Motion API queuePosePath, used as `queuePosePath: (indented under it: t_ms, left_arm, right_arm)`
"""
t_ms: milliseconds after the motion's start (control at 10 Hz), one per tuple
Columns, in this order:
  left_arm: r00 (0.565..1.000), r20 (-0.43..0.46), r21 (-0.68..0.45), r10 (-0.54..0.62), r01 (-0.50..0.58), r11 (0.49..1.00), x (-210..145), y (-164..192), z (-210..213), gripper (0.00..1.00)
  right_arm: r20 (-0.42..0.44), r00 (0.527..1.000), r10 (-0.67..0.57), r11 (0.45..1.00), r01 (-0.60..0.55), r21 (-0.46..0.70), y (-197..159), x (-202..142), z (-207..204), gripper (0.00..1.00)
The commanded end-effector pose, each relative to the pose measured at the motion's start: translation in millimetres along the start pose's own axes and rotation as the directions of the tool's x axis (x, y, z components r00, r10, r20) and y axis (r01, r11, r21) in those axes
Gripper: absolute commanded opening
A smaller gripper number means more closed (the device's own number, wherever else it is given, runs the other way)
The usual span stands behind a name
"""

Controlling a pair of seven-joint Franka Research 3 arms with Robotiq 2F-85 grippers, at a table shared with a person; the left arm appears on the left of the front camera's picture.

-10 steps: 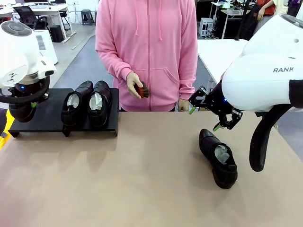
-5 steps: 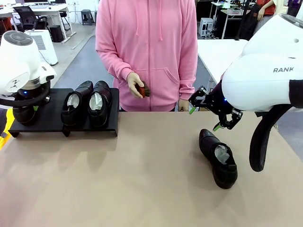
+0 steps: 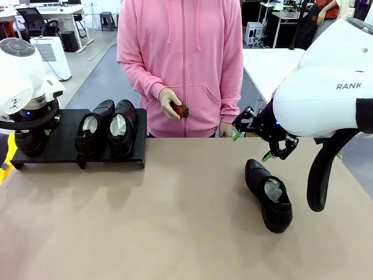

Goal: Organize the shoes by placing them on the stand.
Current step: Place the Shoe from the middle of the table onto the Shoes Stand, then pick up one Shoe and place it in the middle of the table.

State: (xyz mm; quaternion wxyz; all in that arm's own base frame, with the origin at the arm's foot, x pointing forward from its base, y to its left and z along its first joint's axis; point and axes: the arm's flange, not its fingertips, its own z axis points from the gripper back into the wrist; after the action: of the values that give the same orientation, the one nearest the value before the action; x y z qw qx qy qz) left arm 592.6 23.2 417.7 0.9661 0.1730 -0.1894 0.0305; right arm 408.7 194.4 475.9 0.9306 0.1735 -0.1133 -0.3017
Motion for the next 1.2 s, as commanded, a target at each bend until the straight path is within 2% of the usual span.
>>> queuePosePath:
  t_ms: [0,300,400,1100]
  left_arm:
    - [0.998,0.014,-0.012,0.063,-0.063,0.998,-2,3,13,0.99]
    - [0.993,0.054,-0.032,0.104,-0.102,0.994,-11,14,51,0.99]
    - [0.998,0.026,-0.028,0.062,-0.062,0.998,3,6,26,0.99]
    - [0.998,0.026,-0.028,0.062,-0.062,0.998,3,6,26,0.99]
  right_arm:
    - [-0.006,1.0,0.018,1.0,-0.018,0.013,1,3,1,1.0]
    - [-0.006,1.0,0.018,1.0,-0.018,0.013,1,3,1,1.0]
    - [-0.006,1.0,0.018,1.0,-0.018,0.013,1,3,1,1.0]
    - [-0.006,1.0,0.018,1.0,-0.018,0.013,1,3,1,1.0]
